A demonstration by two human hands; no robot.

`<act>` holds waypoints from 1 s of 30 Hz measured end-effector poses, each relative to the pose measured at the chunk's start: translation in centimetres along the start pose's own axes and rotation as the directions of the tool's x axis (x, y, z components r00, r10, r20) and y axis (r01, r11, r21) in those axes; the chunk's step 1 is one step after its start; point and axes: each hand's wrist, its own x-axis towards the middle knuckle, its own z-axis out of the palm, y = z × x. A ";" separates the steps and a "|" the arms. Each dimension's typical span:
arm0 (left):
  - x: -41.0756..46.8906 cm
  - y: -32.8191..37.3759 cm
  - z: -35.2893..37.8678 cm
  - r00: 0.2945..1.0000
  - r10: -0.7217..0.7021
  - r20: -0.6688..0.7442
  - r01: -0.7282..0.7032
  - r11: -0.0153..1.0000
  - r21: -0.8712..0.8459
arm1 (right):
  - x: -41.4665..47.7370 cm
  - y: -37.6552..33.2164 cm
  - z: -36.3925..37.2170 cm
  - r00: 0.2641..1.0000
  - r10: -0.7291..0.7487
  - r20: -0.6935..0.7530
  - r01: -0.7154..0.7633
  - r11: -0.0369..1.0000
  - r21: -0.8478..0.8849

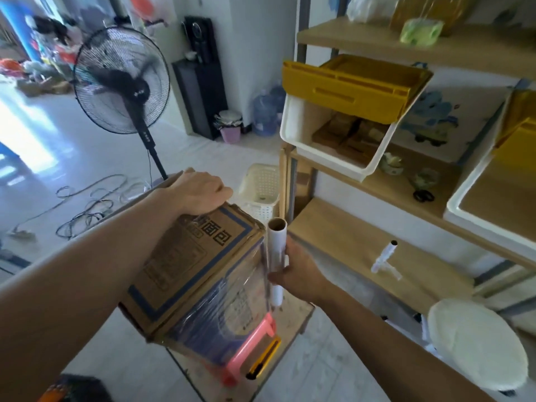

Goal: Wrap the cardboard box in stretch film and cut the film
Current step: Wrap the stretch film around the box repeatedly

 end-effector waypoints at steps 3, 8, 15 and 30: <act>0.0 0.0 -0.2 0.999 0.041 0.009 -0.041 0.998 0.048 | 0.8 -0.9 -0.4 0.999 -0.020 -0.045 0.018 0.998 -0.062; -0.1 -0.3 0.3 0.999 -0.018 -0.030 0.016 0.998 -0.058 | 2.4 -1.5 -2.3 0.981 -0.146 0.124 0.161 0.980 -0.118; -0.3 -0.4 0.1 0.997 0.049 -0.058 -0.048 0.999 0.019 | 6.0 -1.3 -2.1 0.932 -0.159 0.326 0.173 0.985 -0.014; -1.7 2.0 -0.4 0.962 -0.269 -0.053 0.267 0.962 -0.052 | 14.0 -1.1 -2.7 0.740 -0.340 0.581 0.407 0.913 0.016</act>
